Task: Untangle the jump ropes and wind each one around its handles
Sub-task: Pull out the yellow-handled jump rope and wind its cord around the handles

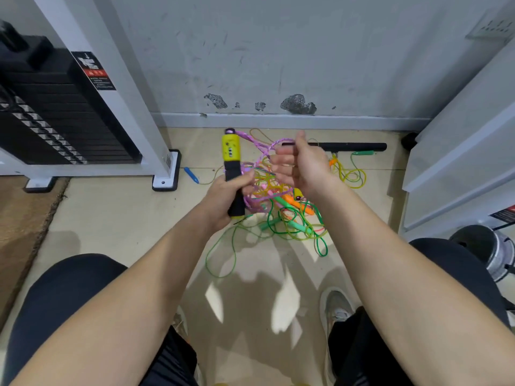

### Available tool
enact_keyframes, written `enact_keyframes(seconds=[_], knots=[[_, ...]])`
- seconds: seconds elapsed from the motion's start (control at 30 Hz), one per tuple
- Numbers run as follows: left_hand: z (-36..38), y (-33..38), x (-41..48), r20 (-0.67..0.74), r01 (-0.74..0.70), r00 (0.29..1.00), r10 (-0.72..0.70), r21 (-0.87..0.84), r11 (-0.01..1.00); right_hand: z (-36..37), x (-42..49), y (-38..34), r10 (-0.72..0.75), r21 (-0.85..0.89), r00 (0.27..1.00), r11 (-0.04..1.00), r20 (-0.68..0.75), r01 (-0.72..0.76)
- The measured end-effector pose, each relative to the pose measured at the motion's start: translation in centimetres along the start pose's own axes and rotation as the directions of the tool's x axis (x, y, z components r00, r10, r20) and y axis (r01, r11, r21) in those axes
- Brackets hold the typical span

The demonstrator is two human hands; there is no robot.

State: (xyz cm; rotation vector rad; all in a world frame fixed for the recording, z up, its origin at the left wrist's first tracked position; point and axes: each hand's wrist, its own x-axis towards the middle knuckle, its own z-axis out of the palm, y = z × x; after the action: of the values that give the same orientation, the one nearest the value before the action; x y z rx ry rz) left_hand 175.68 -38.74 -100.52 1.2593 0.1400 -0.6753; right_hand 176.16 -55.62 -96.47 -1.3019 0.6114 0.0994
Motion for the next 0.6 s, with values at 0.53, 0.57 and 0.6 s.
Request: enact_keyframes(seconds=[0.53, 0.57, 0.6], knots=[[-2.0, 6.4, -0.7, -0.042, -0.019, 0.999, -0.011, -0.645, 0.764, -1.9, 1.3, 15.8, 0.066, -0.865, 0.968, 0.467, 0.243, 0.185], [-2.9, 6.4, -0.4, -0.117, -0.090, 0.993, 0.029, -0.559, 0.824, -2.3, 1.4, 16.0, 0.072, -0.855, 0.978, 0.501, 0.198, 0.136], [-3.7, 6.1, 0.0, -0.200, -0.169, 0.976, 0.088, -0.436, 0.884, -2.5, 1.2, 15.9, 0.090, -0.798, 0.983, 0.599, 0.159, 0.074]])
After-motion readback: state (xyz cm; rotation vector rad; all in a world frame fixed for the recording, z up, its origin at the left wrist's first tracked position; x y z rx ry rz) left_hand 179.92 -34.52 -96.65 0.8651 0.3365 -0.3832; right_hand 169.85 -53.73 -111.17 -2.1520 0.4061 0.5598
